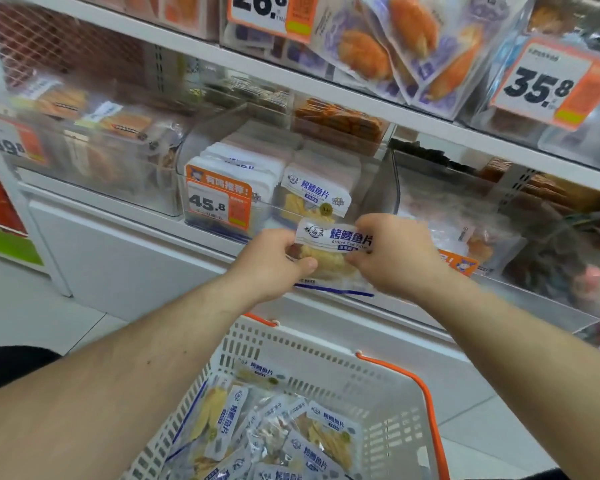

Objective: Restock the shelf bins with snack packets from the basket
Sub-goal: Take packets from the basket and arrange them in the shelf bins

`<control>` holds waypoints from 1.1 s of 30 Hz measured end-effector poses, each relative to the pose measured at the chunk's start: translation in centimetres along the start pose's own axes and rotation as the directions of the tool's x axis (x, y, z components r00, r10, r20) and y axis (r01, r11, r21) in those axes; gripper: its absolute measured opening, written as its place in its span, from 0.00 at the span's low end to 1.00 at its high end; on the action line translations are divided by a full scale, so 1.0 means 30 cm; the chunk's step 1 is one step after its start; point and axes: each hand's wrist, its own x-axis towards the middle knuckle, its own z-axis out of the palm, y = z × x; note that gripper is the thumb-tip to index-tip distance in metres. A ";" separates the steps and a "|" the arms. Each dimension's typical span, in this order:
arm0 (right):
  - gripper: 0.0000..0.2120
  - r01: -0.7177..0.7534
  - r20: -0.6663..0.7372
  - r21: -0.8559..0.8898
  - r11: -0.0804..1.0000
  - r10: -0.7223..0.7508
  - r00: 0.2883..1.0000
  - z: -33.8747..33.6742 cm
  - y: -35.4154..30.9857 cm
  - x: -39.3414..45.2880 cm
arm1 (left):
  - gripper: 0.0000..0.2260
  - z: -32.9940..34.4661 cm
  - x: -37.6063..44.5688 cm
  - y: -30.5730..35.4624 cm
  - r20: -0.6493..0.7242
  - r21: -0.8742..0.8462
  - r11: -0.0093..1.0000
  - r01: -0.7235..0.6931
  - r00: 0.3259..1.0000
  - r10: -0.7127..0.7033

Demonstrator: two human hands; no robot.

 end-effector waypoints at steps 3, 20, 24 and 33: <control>0.08 0.009 -0.124 0.042 0.999 -0.004 0.992 -0.082 -0.017 0.081 | 0.09 -0.087 0.054 0.054 -0.138 0.018 0.998 -0.052 0.989 0.054; 0.04 -0.110 -0.114 -0.177 0.978 0.091 0.989 0.076 -0.053 0.450 | 0.07 -0.232 0.115 -0.028 -0.119 0.314 0.942 0.119 0.989 -0.085; 0.05 -0.077 -0.081 -0.253 0.964 0.058 0.995 0.107 -0.056 0.469 | 0.07 -0.225 0.102 -0.018 -0.082 0.353 0.931 0.092 0.994 -0.068; 0.14 -0.098 -0.048 -0.293 0.951 0.088 0.995 0.131 -0.055 0.464 | 0.05 -0.200 0.091 -0.022 -0.002 0.366 0.927 0.074 0.997 -0.079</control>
